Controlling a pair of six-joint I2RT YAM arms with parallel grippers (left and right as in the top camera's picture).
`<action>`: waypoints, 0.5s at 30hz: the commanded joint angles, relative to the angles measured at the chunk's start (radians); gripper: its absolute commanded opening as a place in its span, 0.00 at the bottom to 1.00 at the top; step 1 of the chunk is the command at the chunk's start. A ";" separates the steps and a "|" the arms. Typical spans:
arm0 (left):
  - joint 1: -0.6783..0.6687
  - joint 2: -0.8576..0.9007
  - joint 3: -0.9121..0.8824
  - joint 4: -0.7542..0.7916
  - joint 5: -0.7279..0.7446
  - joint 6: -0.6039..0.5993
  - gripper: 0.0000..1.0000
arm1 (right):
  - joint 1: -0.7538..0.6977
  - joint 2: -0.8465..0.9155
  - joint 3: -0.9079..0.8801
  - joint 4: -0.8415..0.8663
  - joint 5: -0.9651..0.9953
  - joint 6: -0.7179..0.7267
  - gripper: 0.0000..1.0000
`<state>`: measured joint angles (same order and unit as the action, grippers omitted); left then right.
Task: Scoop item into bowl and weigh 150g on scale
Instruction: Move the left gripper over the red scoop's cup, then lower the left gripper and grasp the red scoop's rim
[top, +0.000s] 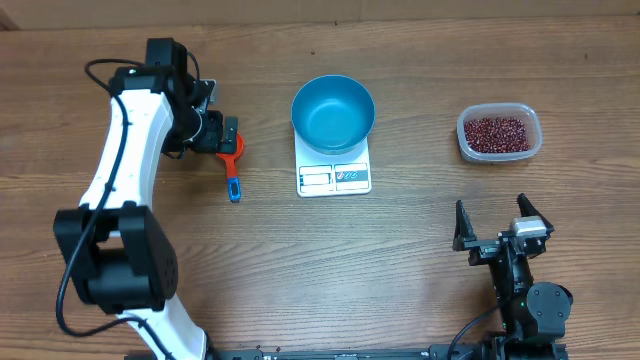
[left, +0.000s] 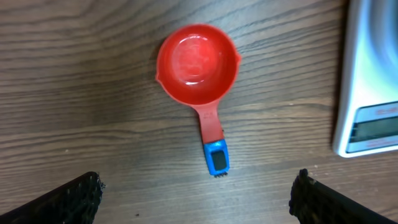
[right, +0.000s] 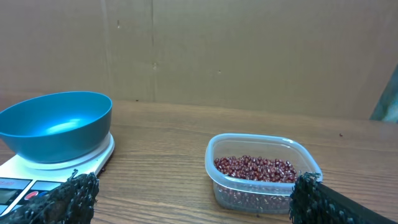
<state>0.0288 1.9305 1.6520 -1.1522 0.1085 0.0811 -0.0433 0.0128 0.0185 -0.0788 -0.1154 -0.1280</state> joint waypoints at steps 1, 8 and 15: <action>0.006 0.061 0.023 0.014 -0.016 0.002 1.00 | 0.007 -0.010 -0.011 0.004 0.003 0.000 1.00; 0.006 0.145 0.023 0.075 -0.021 0.002 1.00 | 0.007 -0.010 -0.011 0.004 0.003 0.000 1.00; 0.006 0.193 0.023 0.134 -0.070 0.002 1.00 | 0.007 -0.010 -0.011 0.004 0.003 0.000 1.00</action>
<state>0.0288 2.0892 1.6524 -1.0367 0.0727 0.0811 -0.0433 0.0128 0.0185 -0.0788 -0.1158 -0.1280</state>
